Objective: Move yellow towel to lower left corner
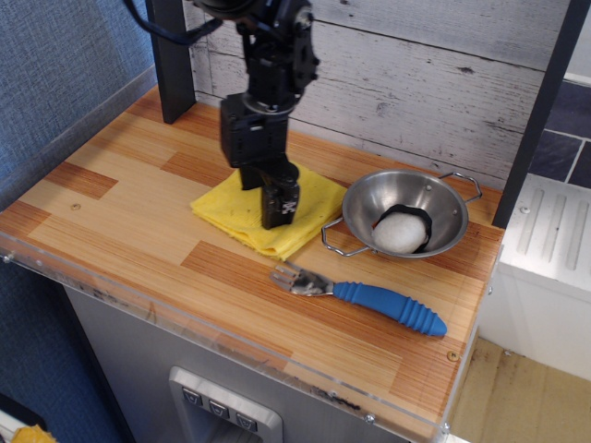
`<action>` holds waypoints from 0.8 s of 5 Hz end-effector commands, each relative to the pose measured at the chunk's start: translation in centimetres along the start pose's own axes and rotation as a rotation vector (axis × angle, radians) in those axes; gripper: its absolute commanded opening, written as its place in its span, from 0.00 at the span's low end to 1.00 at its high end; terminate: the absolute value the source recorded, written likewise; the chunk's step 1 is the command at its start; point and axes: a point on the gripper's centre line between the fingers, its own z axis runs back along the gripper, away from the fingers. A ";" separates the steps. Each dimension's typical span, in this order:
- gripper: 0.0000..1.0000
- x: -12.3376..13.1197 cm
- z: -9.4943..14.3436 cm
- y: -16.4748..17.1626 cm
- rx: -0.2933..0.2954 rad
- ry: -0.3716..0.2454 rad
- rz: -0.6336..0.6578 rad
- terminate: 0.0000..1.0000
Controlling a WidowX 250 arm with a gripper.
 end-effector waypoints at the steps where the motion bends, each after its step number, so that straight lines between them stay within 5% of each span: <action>1: 1.00 4.3 1.6 -2.5 -0.038 0.014 0.115 0.00; 4: 1.00 11.2 0.4 -4.1 -0.043 -0.041 0.274 0.00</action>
